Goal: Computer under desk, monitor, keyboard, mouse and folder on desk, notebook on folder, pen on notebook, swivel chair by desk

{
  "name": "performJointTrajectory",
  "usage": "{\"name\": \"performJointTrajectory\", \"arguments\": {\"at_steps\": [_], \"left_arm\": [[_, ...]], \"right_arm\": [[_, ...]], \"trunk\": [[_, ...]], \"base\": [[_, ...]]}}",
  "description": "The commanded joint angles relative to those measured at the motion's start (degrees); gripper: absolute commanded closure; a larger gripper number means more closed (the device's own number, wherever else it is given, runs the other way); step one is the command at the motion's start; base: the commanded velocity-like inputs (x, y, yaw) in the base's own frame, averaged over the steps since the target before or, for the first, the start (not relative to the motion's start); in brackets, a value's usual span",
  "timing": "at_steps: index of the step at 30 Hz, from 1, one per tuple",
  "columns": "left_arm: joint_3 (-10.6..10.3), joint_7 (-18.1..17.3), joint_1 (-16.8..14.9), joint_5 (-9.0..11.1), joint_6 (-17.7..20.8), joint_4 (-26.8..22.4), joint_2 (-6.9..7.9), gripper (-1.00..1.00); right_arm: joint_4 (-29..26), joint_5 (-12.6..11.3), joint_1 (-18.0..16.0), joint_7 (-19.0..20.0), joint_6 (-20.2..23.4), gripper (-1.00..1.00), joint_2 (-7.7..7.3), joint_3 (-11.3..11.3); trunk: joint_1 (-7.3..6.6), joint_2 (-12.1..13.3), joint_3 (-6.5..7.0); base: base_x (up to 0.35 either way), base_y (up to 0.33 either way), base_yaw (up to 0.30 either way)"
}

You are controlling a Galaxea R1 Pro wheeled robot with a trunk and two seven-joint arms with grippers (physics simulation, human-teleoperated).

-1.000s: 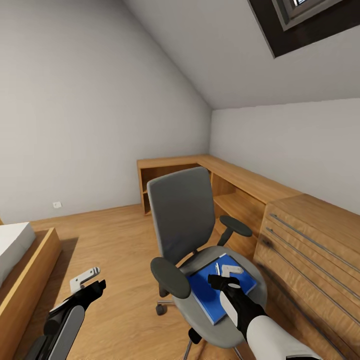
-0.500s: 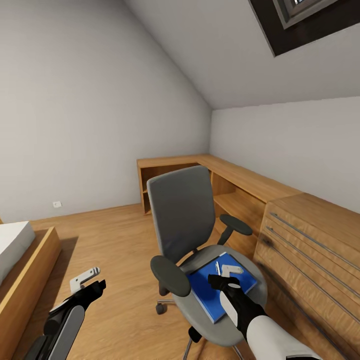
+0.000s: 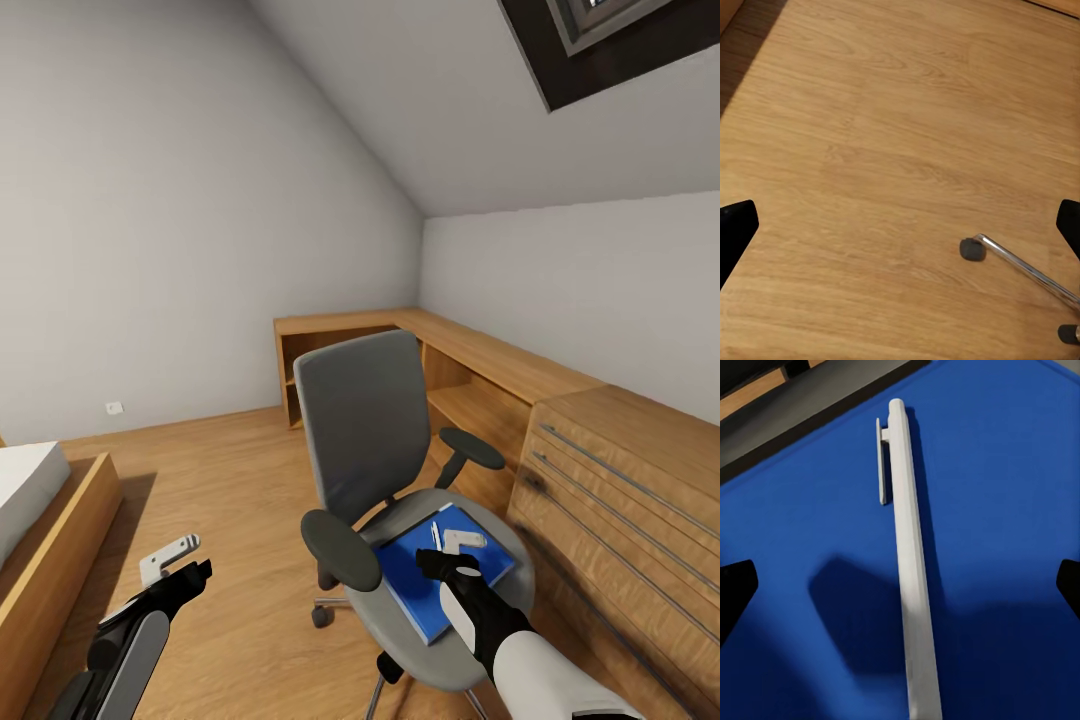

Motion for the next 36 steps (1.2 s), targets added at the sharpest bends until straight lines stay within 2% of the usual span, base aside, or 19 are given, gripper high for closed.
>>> {"name": "performJointTrajectory", "arguments": {"at_steps": [1,20,24,36], "left_arm": [[0.0,0.5,0.0,0.6,0.1,-0.1,0.02,-1.00],[-0.1,0.4,-0.1,0.5,0.1,-0.1,0.02,-1.00],[-0.1,0.4,-0.1,0.4,0.1,-0.1,0.02,-1.00],[-0.1,0.4,-0.1,0.6,0.1,-0.1,0.02,-1.00]], "right_arm": [[-0.1,-0.4,0.0,-0.2,0.3,-1.00,0.02,0.0],[-0.2,-0.4,0.0,-0.2,0.3,-1.00,0.02,0.0],[-0.2,-0.4,0.0,-0.2,0.3,-1.00,0.02,0.0],[-0.2,-0.4,0.0,-0.2,0.3,-1.00,0.02,0.0]], "trunk": [[-0.01,0.0,-0.06],[-0.01,0.0,-0.06],[0.87,-1.6,-0.78],[0.87,-1.6,-0.78]], "base": [[0.000,0.000,0.000],[0.000,0.000,0.000],[0.000,0.000,0.000],[0.000,0.000,0.000]]}}
